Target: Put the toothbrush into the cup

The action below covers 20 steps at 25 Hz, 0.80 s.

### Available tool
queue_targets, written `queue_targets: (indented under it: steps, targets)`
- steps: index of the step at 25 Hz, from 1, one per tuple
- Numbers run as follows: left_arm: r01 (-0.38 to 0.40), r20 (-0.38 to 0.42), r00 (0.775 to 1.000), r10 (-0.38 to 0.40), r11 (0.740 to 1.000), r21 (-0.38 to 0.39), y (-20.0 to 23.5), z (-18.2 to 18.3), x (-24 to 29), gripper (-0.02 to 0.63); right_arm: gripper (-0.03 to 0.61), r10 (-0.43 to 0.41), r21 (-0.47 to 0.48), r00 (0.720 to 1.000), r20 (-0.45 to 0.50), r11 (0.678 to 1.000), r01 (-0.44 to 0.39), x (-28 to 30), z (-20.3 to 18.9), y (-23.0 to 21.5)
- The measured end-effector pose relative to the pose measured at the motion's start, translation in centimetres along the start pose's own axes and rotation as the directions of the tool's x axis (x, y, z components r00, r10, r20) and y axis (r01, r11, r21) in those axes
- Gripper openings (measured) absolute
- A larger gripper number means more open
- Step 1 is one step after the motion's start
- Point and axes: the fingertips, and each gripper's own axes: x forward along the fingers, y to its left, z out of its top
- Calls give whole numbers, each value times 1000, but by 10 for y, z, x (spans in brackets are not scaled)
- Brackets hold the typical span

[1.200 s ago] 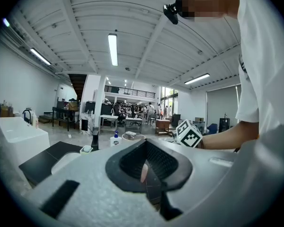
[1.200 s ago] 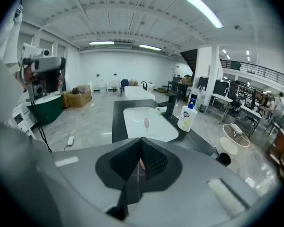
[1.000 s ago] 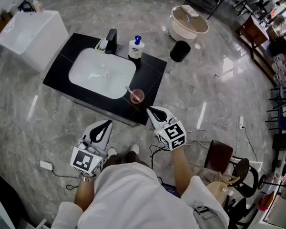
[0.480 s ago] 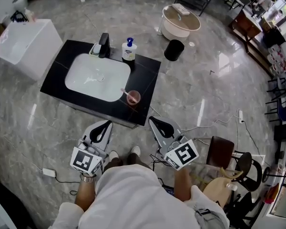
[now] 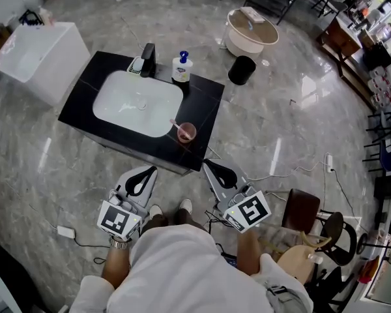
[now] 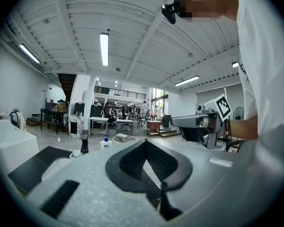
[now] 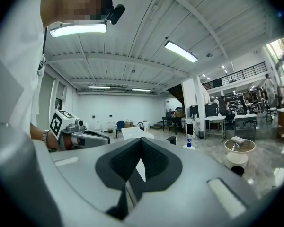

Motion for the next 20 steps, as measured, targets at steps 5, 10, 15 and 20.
queue_targets:
  steps: [5,10,15,20]
  targets:
    - [-11,6,1000,11,1000,-7,1,2,-2,-3,11,8,2,1000,1,1000,-8,2,0,3]
    - [-4,11,1000,4,1000,-13,1,3,-2,-3,11,8,-3,1000,0,1000,-8,3,0,3]
    - [-6,11,1000,6,1000,-25,1,1,-4,-3,11,14,-4,1000,-4,1000,-14,1,-4,4]
    - [-3,13,1000,3,999,-32,-1,0,-3,-2,11,18,-6,1000,-3,1000,-18,0,-5,4]
